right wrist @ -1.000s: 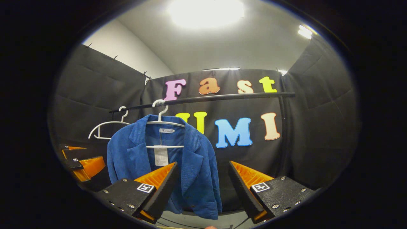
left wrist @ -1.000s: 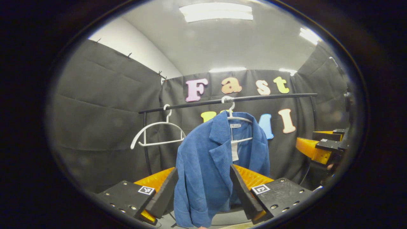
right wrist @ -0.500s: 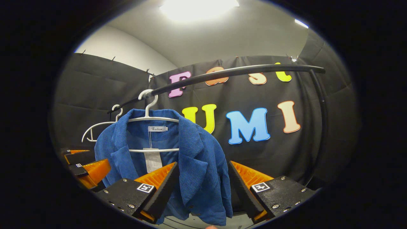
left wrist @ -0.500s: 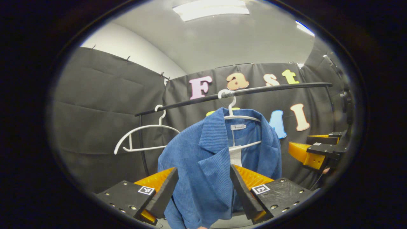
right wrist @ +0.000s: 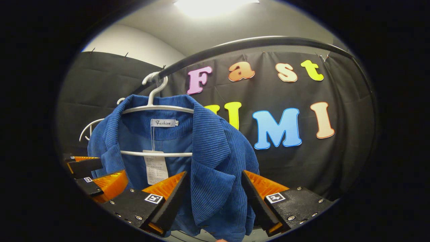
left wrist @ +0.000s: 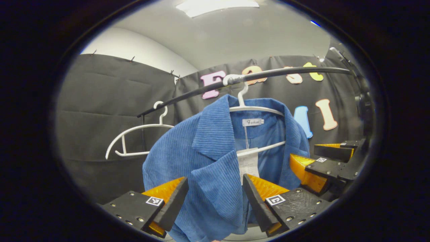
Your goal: Grasp the clothes on the hanger with both hands and then place them into the laundry hamper below.
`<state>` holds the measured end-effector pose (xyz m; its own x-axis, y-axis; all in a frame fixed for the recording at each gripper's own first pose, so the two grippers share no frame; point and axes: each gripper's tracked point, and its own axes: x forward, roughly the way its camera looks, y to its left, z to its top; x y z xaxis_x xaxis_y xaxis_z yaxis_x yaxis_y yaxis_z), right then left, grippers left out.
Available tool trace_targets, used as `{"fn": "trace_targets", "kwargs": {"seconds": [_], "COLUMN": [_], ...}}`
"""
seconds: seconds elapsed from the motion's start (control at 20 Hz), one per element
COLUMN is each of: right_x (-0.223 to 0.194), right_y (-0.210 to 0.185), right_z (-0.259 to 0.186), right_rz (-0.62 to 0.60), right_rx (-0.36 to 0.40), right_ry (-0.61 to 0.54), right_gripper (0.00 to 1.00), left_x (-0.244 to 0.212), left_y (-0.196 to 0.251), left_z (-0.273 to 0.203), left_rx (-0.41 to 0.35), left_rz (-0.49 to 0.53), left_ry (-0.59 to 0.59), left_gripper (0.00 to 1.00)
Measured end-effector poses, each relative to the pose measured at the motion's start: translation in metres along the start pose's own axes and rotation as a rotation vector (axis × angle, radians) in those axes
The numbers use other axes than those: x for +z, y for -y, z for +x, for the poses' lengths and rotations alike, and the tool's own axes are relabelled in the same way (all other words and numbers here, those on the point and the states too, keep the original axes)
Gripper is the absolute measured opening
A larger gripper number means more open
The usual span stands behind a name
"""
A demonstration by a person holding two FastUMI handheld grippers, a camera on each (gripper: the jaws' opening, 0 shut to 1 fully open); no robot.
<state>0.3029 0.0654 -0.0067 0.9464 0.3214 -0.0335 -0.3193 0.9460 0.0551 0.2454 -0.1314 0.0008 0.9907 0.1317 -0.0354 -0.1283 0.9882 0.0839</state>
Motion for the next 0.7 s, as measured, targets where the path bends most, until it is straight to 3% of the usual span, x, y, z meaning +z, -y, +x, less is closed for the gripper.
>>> {"fn": "trace_targets", "kwargs": {"seconds": [0.55,0.7], "right_x": [-0.037,-0.041], "right_y": [-0.007,-0.008], "right_z": [0.036,0.044], "right_rz": [0.011,0.01], "right_rx": [-0.025,-0.035], "right_ry": [-0.064,-0.074], "right_gripper": [0.95,0.9], "left_x": [-0.038,-0.047], "left_y": [-0.004,-0.006], "left_z": [0.036,0.043], "left_rx": [0.108,0.116], "left_rz": [0.009,-0.005], "left_ry": [-0.088,-0.114], "left_gripper": [0.94,0.92]}}
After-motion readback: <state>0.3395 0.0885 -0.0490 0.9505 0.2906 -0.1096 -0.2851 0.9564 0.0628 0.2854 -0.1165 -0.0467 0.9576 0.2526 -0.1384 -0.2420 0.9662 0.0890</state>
